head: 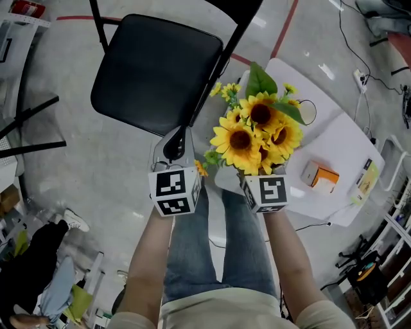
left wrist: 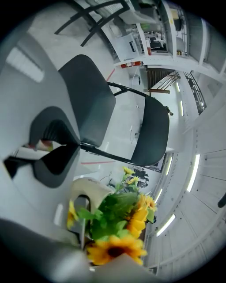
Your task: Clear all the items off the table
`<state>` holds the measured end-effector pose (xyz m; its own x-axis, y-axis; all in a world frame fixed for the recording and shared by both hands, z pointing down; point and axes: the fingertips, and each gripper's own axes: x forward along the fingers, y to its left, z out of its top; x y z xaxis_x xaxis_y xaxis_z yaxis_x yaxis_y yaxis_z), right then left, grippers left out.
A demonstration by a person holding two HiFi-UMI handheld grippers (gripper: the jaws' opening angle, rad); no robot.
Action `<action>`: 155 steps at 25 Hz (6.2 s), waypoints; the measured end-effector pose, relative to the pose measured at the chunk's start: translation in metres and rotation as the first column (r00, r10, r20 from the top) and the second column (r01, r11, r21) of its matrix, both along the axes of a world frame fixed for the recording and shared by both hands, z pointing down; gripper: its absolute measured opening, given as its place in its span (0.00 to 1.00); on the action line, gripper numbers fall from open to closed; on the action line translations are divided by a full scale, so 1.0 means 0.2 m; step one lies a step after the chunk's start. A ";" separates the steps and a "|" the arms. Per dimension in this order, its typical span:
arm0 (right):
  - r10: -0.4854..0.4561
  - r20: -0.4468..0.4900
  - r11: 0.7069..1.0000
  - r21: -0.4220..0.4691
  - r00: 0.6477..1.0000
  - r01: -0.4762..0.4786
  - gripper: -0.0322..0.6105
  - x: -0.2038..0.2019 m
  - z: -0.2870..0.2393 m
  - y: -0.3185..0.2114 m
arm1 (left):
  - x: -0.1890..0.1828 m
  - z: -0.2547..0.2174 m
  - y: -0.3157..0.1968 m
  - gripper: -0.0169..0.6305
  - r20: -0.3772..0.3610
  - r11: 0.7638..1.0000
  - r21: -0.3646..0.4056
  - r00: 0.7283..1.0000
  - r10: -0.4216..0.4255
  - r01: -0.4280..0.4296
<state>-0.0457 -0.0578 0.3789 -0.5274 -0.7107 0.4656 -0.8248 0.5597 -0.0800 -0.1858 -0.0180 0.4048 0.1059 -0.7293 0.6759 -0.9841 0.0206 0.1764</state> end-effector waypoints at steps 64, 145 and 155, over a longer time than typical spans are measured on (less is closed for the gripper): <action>-0.199 -0.054 0.980 -0.010 0.979 0.198 0.96 -1.95 0.65 -1.04 | -1.58 0.43 -0.20 0.04 -0.011 0.978 -0.058 0.980 -0.201 0.200; 0.072 -0.004 0.995 -0.073 0.997 -0.072 0.05 -0.56 0.17 -0.43 | -0.55 0.06 -0.19 0.04 -0.031 0.999 0.028 0.999 -0.025 0.026; 0.208 -0.013 0.977 -0.046 0.978 -0.208 0.05 -0.03 0.10 -0.35 | -0.18 0.04 -0.18 0.04 -0.043 0.997 0.030 0.997 0.067 -0.066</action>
<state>-0.0527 -0.1279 0.3989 -0.3665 -0.7816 0.5048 -0.9234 0.3718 -0.0948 -0.2212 -0.0544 0.4124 0.1837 -0.7385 0.6487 -0.9745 -0.0502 0.2187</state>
